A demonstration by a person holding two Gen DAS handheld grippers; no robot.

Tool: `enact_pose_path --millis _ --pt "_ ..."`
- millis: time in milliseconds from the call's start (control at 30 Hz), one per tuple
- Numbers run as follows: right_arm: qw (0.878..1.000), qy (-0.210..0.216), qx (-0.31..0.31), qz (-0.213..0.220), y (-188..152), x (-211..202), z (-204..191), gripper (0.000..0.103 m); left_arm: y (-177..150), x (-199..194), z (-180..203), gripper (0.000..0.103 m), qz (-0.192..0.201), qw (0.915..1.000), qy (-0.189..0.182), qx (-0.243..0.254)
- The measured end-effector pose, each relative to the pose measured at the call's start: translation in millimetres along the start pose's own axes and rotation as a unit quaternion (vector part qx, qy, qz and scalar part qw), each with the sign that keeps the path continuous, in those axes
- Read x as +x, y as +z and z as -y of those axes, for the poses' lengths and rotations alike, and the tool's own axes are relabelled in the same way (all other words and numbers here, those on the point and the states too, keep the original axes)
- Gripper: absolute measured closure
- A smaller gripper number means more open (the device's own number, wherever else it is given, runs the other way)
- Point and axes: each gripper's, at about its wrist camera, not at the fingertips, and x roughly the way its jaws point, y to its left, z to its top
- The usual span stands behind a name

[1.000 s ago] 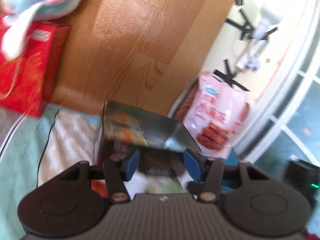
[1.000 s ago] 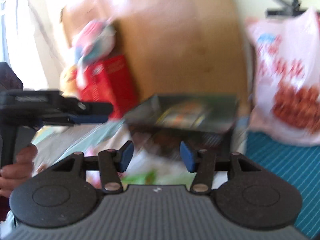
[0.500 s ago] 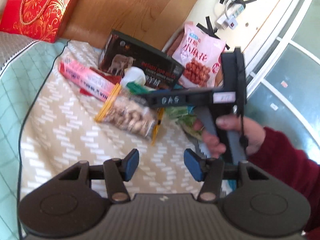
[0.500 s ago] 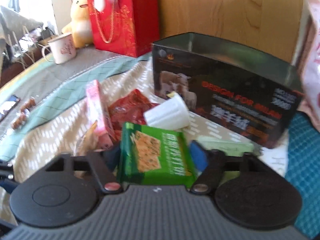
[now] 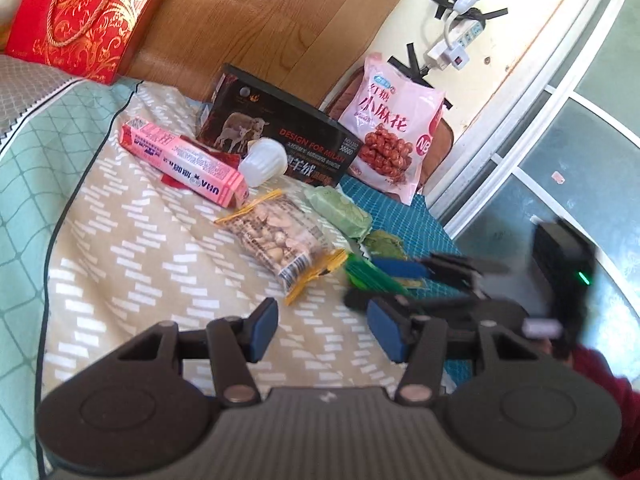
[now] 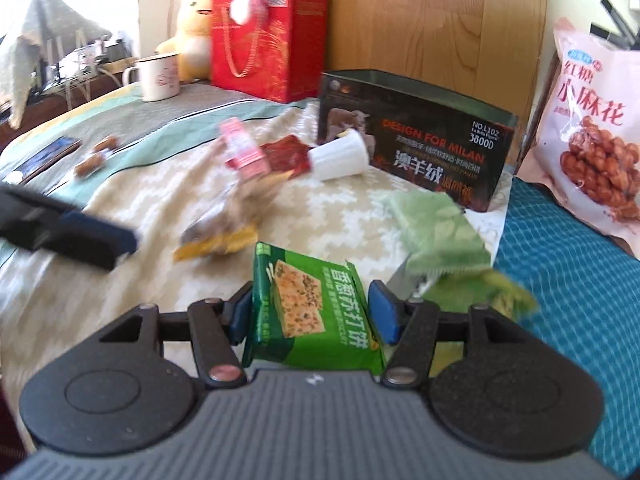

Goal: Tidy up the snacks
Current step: 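Grasp the green cracker packet with the right tool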

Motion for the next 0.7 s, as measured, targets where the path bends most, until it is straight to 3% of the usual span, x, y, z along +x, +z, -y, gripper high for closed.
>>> enact_pose_path --millis 167,300,433,700 --pt "1.0 0.022 0.006 0.006 -18 -18 -23 0.041 2 18 -2 0.052 -0.023 0.9995 0.019 -0.006" --pt "0.999 0.043 0.005 0.007 -26 -19 -43 0.033 18 38 -1 0.052 -0.027 0.9992 0.028 -0.008" --pt "1.0 0.021 -0.005 0.016 -26 -22 -53 0.028 38 59 2 0.052 -0.023 0.9987 0.045 -0.008" --pt "0.999 0.015 0.038 0.032 -42 -54 -36 0.018 27 23 13 0.047 -0.015 0.9998 0.008 -0.008"
